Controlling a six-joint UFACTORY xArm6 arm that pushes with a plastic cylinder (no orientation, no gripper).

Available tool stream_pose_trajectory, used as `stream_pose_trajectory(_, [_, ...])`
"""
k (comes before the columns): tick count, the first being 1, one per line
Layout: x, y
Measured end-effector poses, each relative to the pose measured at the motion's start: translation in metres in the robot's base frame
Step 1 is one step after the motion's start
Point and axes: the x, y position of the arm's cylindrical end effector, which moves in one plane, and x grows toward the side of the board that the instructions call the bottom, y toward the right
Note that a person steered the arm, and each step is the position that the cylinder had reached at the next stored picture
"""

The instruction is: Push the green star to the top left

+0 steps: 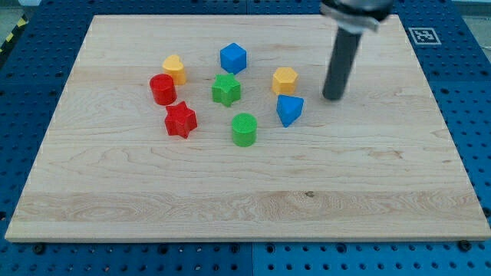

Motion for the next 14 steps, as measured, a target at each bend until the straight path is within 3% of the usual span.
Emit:
stream_pose_trajectory(1, [0.027, -0.040])
stream_pose_trajectory(3, [0.068, -0.060])
stream_pose_trajectory(5, [0.004, -0.116])
stream_pose_trajectory(7, [-0.023, -0.191])
stream_pose_trajectory(11, [-0.144, -0.198])
stream_pose_trajectory(14, [-0.209, -0.267])
